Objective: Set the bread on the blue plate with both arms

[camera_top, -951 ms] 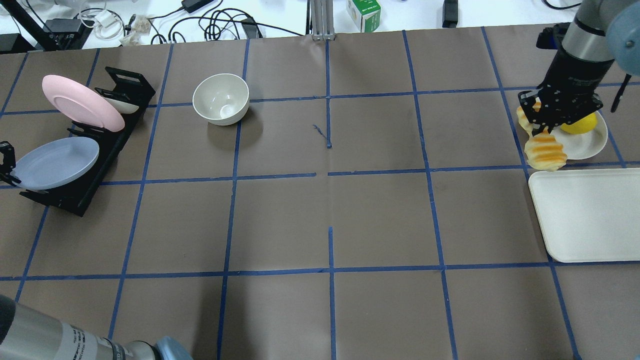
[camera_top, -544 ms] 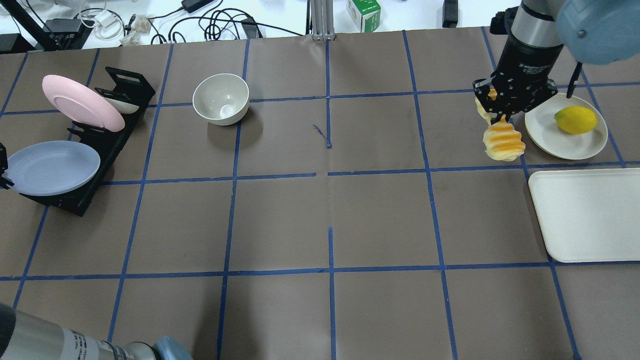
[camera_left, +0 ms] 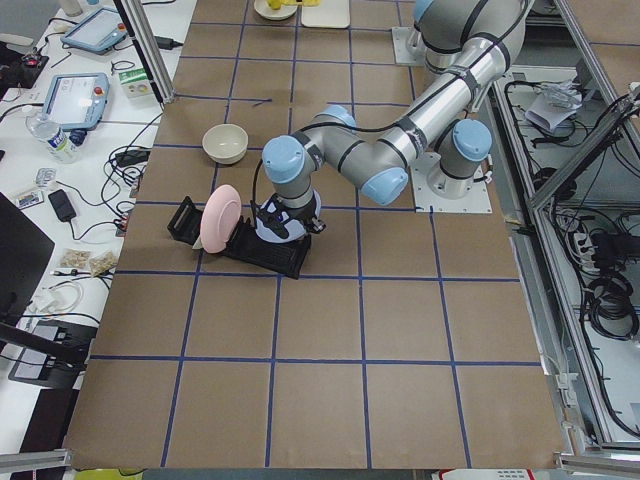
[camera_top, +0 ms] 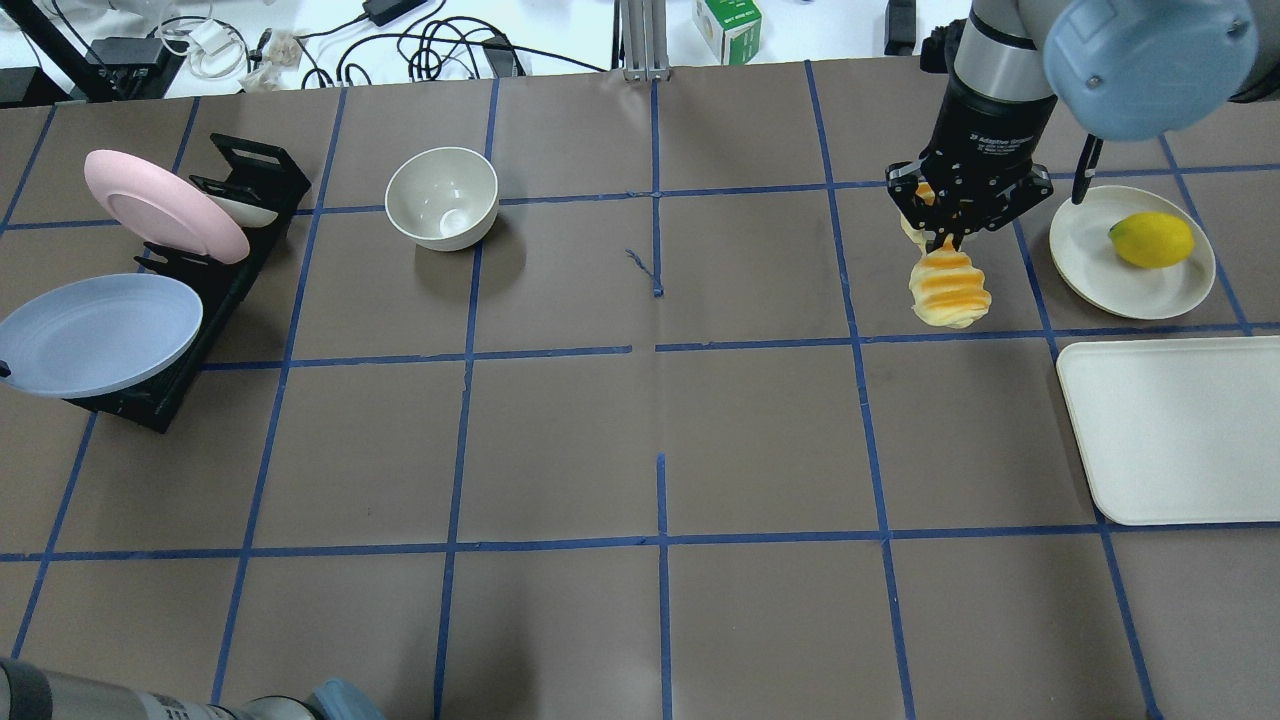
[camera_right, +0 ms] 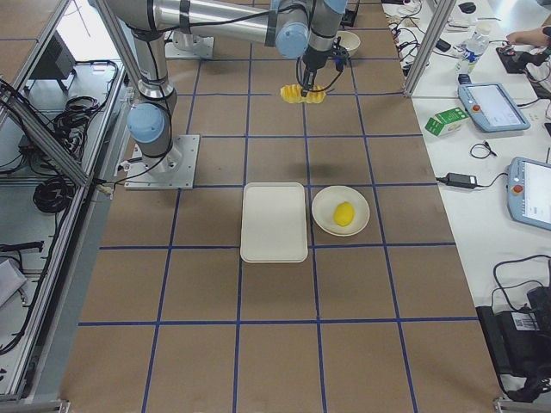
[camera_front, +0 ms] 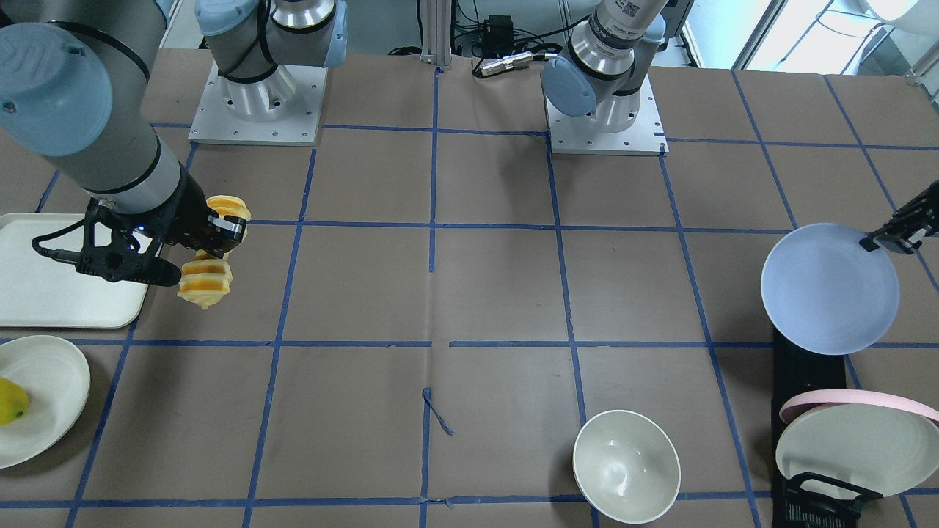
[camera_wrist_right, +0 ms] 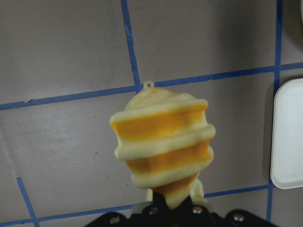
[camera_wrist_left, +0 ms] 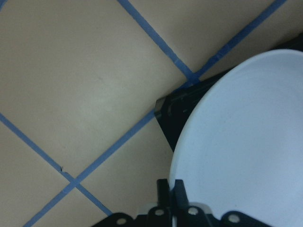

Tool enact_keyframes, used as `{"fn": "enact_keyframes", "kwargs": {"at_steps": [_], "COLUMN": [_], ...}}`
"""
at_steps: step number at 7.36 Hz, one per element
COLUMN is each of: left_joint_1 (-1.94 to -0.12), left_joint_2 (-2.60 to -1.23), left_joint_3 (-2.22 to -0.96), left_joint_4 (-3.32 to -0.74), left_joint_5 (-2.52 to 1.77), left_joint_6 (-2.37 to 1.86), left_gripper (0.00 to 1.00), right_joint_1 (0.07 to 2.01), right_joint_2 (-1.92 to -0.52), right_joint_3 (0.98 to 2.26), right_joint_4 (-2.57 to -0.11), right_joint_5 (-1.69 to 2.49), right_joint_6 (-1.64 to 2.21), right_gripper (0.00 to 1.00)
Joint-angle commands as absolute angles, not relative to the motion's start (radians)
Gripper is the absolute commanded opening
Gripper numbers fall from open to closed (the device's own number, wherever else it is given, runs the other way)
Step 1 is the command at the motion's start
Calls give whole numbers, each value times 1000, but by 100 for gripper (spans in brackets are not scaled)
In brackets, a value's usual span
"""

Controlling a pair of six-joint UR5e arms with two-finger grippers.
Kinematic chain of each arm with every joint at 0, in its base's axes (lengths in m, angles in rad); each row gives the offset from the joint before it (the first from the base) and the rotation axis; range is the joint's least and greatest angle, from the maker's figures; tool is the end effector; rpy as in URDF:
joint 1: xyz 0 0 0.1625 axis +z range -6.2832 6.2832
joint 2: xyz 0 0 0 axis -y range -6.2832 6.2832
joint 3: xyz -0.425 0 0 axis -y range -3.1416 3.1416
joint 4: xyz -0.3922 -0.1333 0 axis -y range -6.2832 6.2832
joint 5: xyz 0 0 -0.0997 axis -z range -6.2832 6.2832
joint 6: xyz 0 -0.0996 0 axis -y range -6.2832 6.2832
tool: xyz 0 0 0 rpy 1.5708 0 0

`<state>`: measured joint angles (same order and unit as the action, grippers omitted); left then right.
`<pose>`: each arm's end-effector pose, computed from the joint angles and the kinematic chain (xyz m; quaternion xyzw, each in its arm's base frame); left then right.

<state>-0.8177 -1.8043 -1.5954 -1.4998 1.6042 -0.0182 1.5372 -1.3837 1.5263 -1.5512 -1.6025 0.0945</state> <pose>0.2861 -0.4953 0.3595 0.3730 -0.9230 -0.0931 0.0180 0.1116 -0.5536 0.4100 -0.0625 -0.9946 -0.0805 0.0183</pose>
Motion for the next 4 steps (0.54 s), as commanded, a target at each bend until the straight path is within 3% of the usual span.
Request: {"fn": "enact_keyframes", "kwargs": {"at_steps": [1,4], "left_joint_1": [-966,-1284], "left_joint_2": [-1752,-1729], "left_joint_3": [-1611,-1649], "left_joint_4": [-1574,-1597], "left_joint_5": [1583,1389], "left_joint_6": [-3,83], "left_gripper": [0,0], "right_joint_1": [1539,1537], "right_joint_2": [-1384,-1382], "right_joint_3": [1525,1520], "right_joint_4": [-1552,-1560], "right_joint_5": [-1598,-1601], "right_joint_6": [95,95], "right_gripper": [2,3]}}
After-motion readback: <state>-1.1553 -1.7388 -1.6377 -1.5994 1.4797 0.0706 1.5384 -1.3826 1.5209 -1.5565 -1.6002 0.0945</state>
